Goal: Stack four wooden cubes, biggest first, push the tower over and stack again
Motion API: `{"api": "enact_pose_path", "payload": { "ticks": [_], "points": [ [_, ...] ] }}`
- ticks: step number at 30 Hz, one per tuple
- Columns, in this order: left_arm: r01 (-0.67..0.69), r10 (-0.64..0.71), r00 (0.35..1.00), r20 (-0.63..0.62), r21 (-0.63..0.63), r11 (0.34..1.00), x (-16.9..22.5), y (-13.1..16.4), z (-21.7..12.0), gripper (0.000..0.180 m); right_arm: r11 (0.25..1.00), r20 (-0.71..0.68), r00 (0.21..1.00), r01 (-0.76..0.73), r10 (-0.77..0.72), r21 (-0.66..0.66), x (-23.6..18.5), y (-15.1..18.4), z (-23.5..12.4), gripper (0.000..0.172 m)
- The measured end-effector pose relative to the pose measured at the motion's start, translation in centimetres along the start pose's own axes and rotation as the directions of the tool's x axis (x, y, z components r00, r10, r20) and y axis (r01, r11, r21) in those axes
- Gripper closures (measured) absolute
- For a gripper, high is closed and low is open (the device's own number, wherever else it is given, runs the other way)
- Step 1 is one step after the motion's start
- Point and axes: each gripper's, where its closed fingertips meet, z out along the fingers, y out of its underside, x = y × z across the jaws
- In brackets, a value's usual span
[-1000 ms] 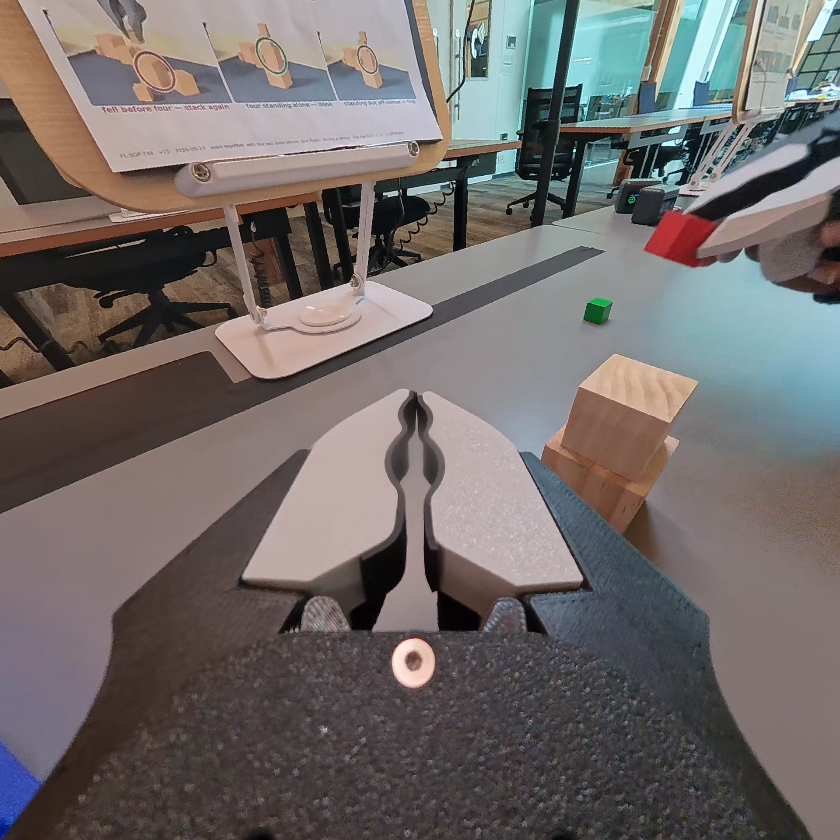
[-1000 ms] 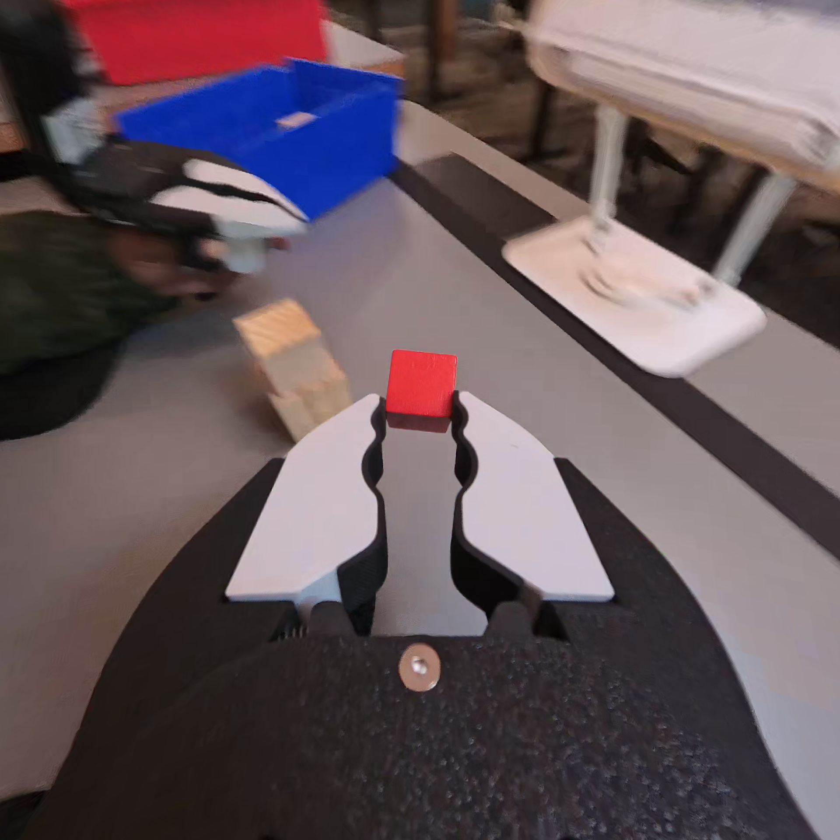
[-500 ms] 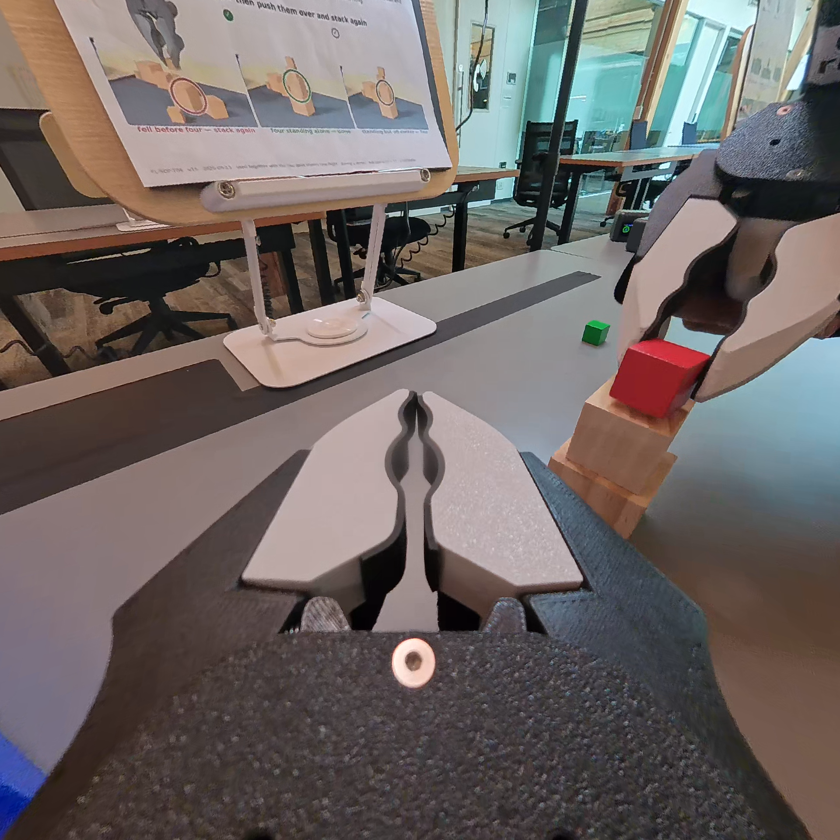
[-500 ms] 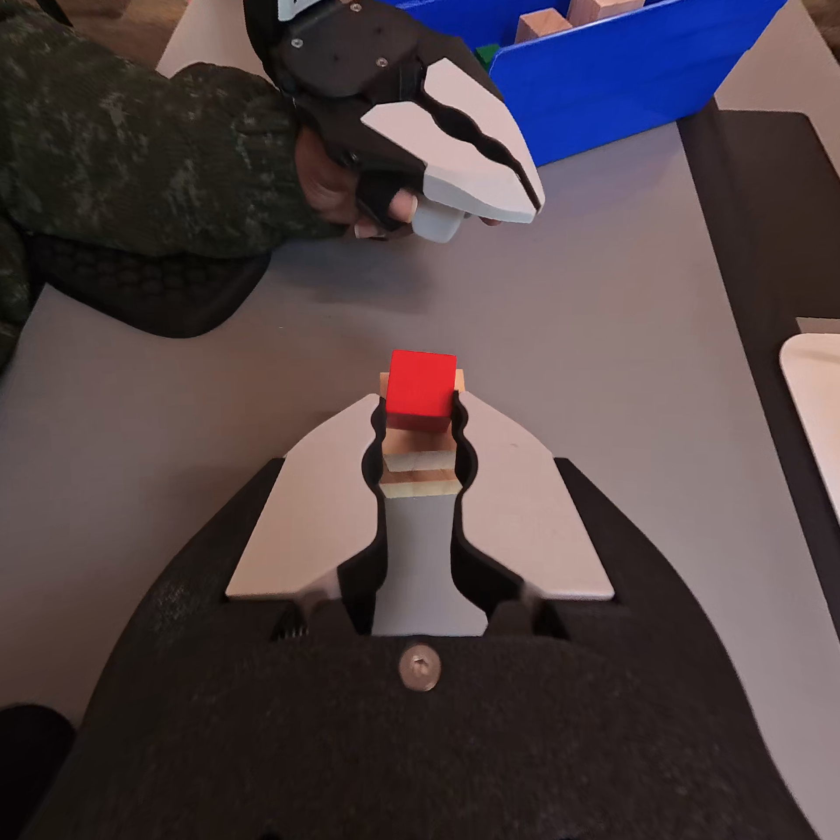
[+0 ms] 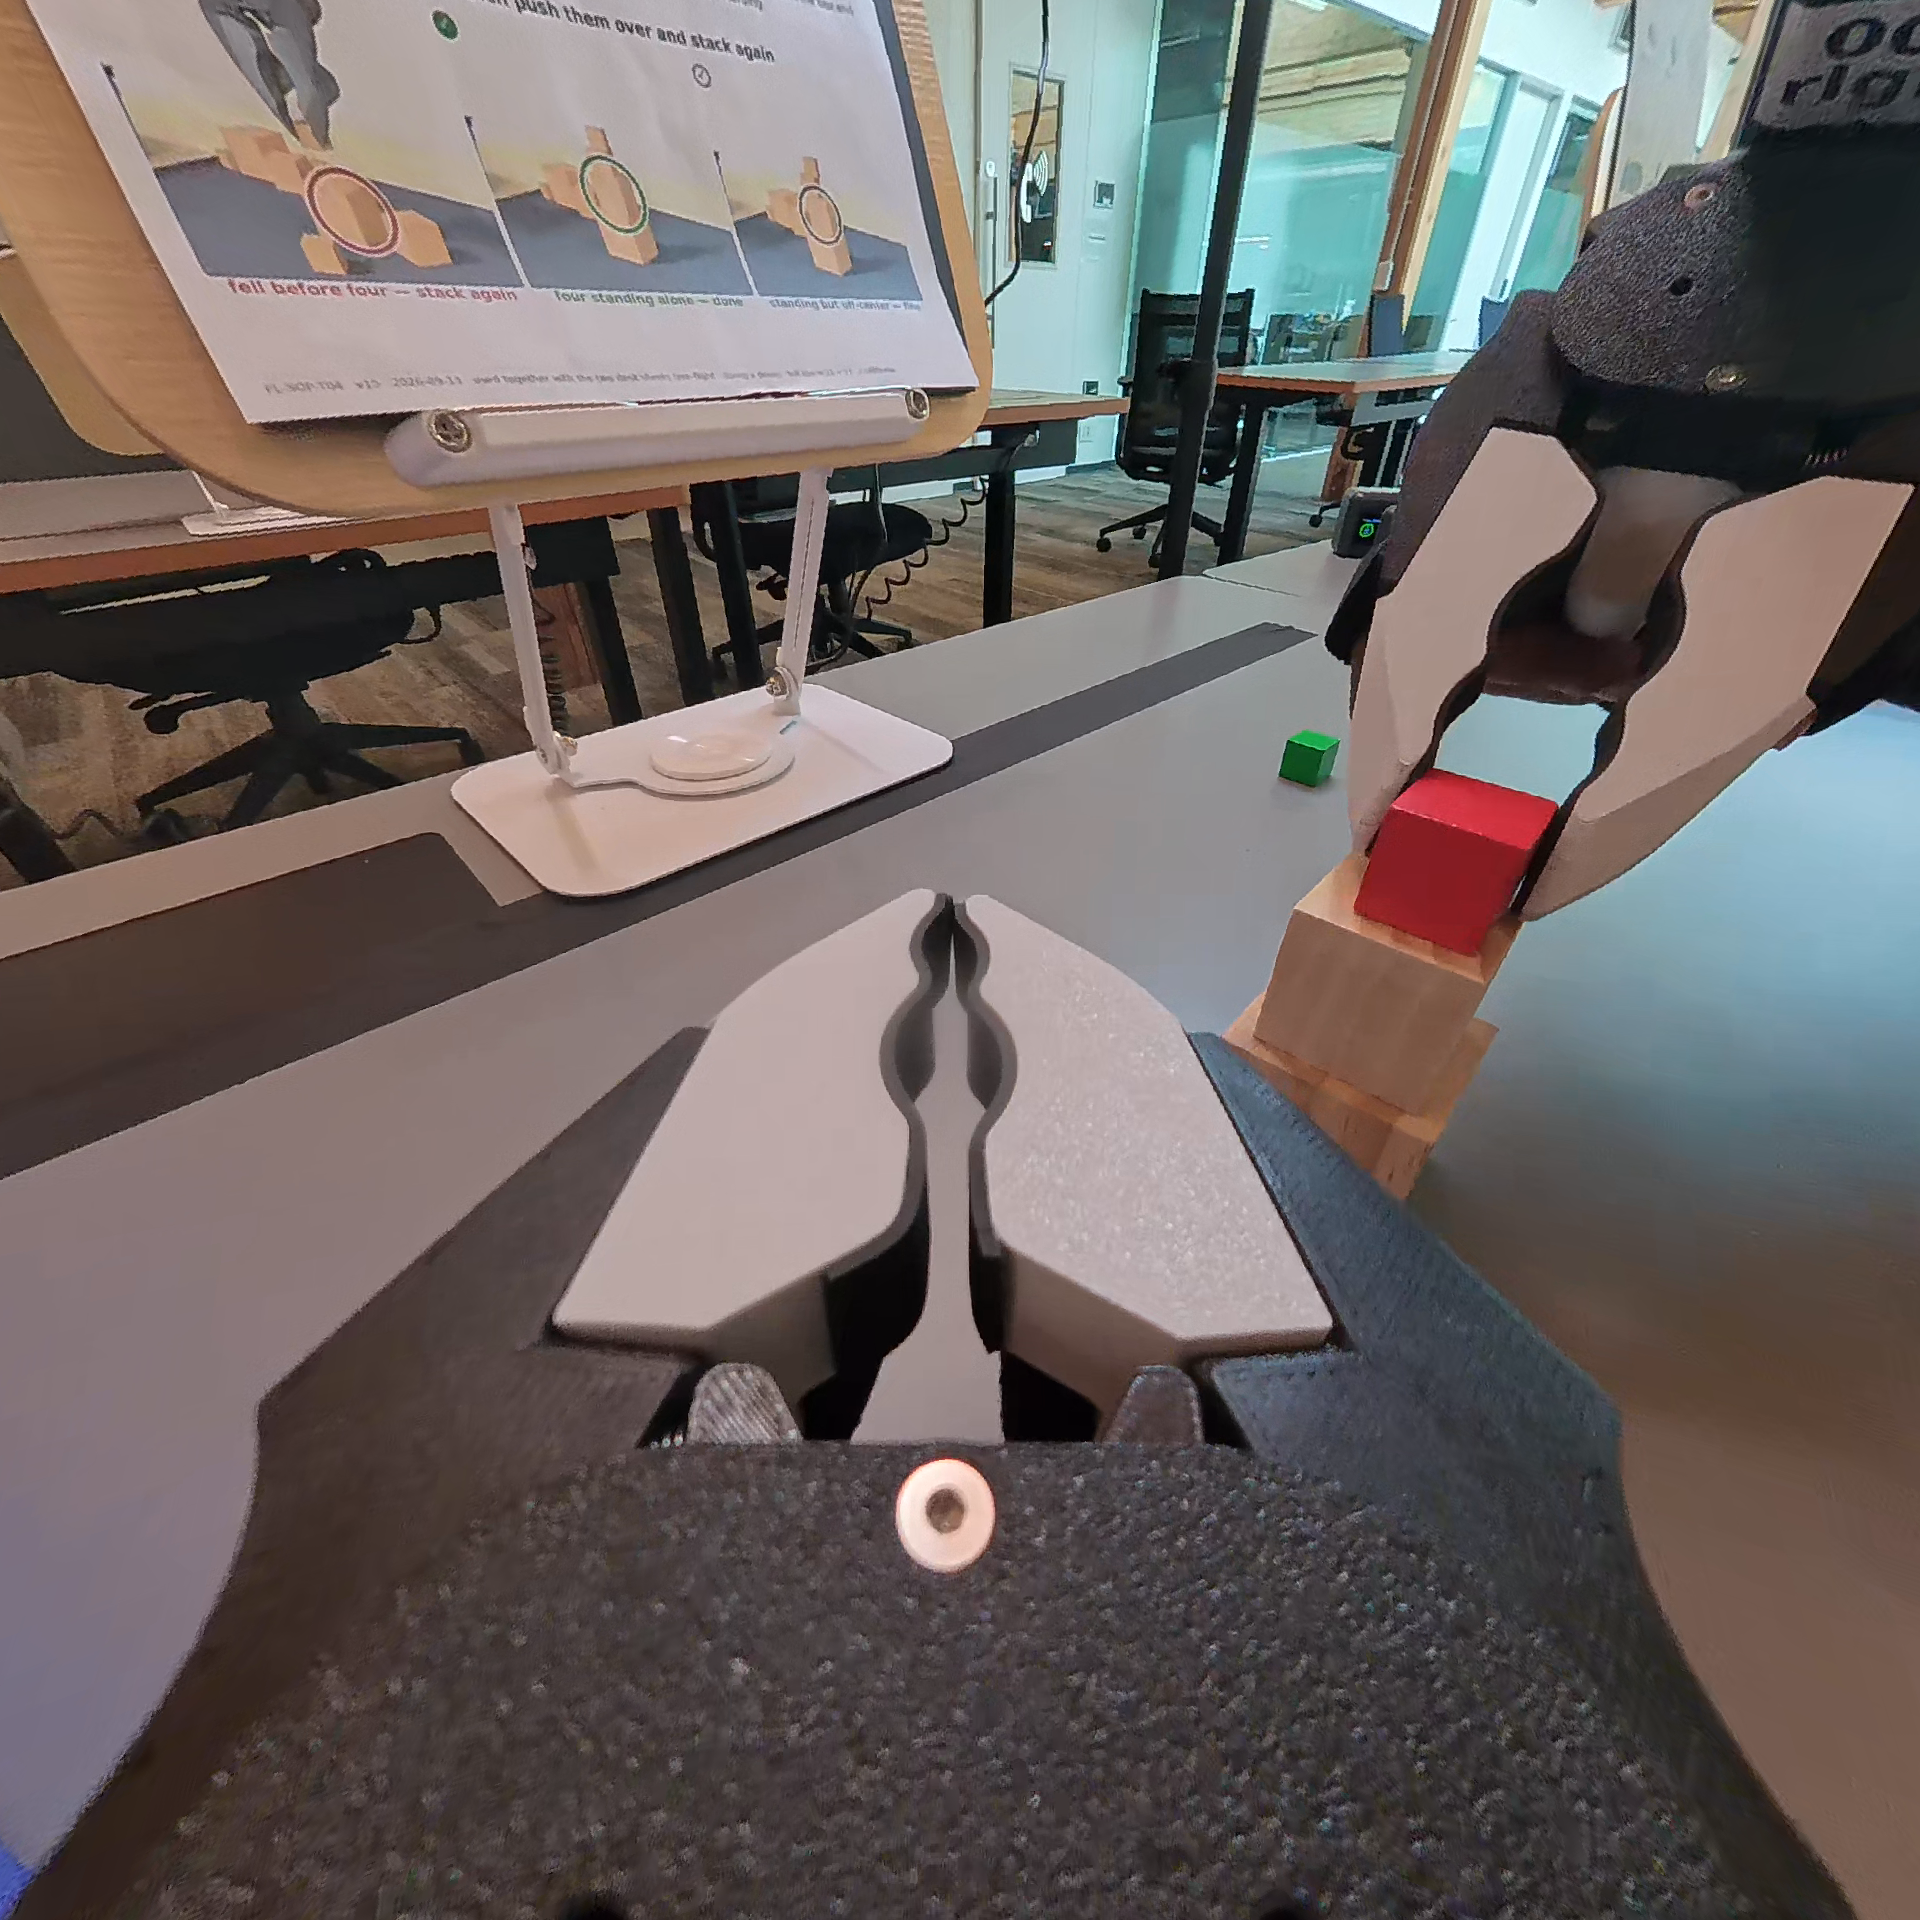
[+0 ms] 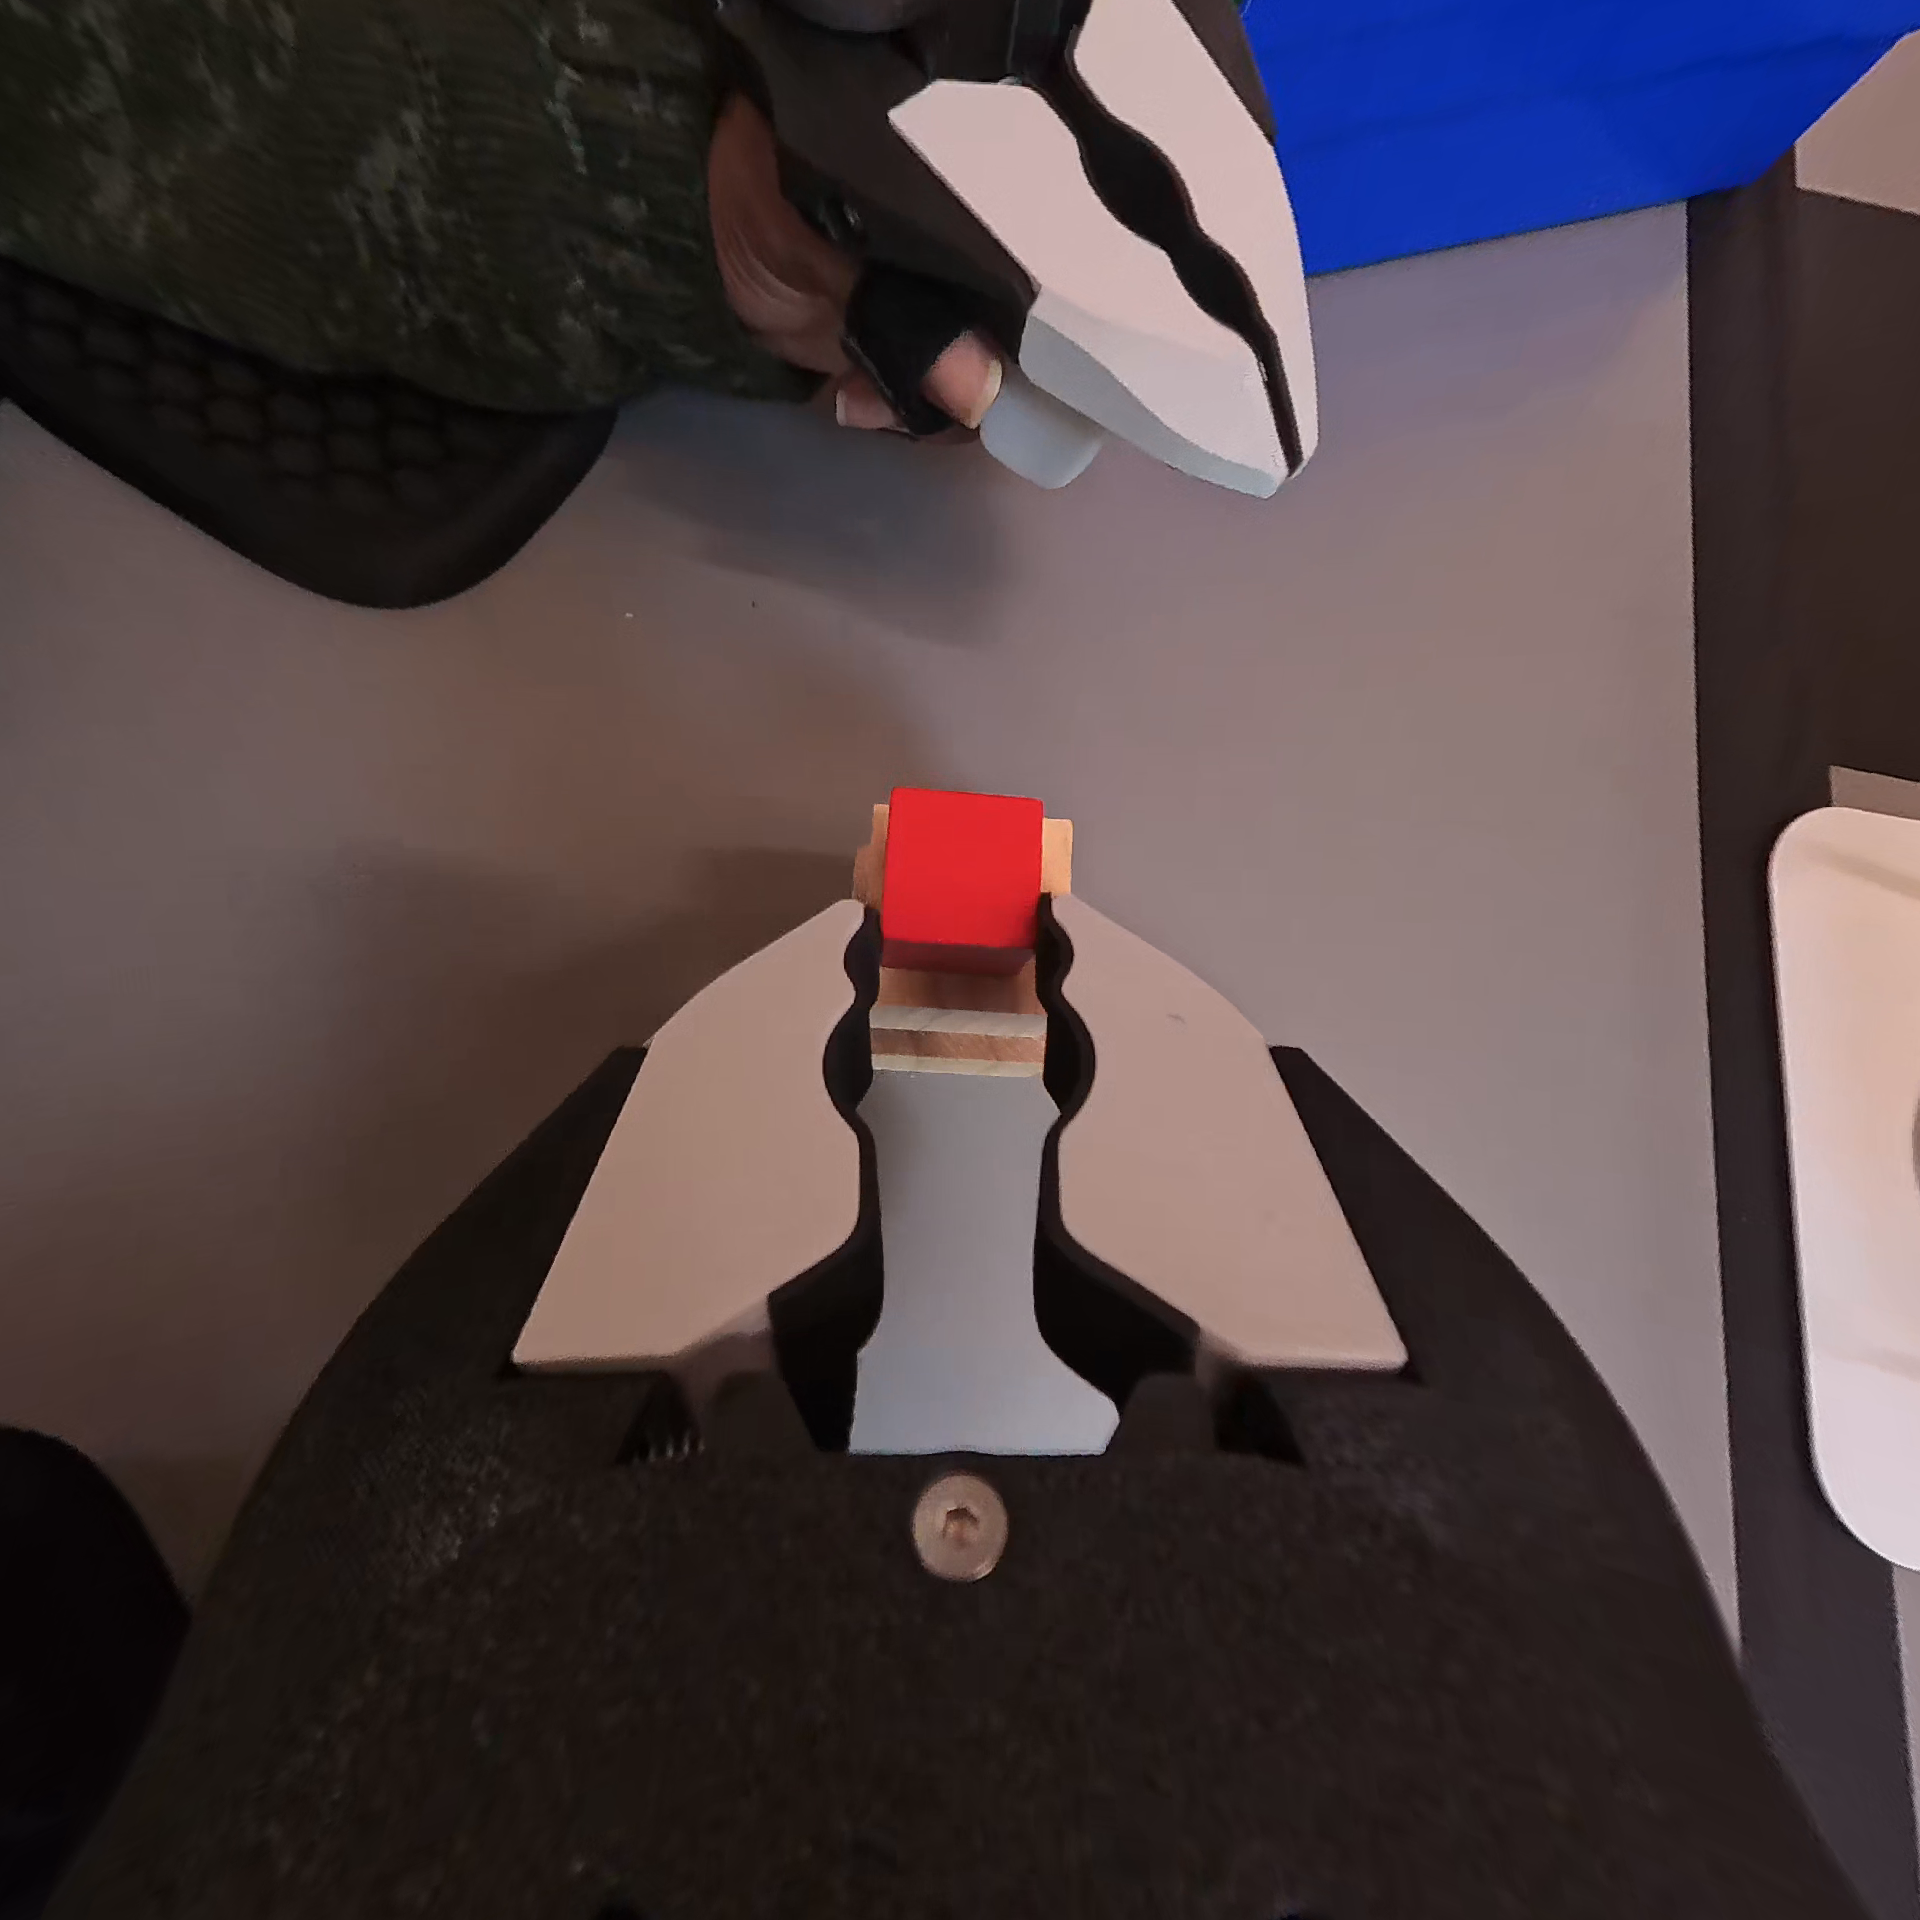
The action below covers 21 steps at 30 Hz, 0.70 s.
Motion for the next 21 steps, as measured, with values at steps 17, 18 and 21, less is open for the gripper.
{"api": "enact_pose_path", "payload": {
  "ticks": [17, 18, 21],
  "points": [
    [-0.006, 0.006, 1.000, -0.007, -0.001, 1.000, 0.20, -0.09, 0.00, 0.180, 0.999, -0.016, 1.000, 0.025, -0.025, -0.025, 0.09, -0.54, -0.54, 0.144],
    [-0.007, 0.006, 1.000, -0.008, -0.001, 1.000, 0.22, -0.08, 0.00, 0.180, 0.999, -0.008, 0.999, 0.031, -0.031, -0.025, 0.08, -0.53, -0.54, 0.144],
    [-0.007, 0.007, 1.000, -0.011, -0.002, 1.000, 0.27, -0.05, 0.05, 0.180, 0.999, 0.013, 0.999, 0.046, -0.046, -0.020, 0.10, -0.54, -0.53, 0.144]
  ]
}}
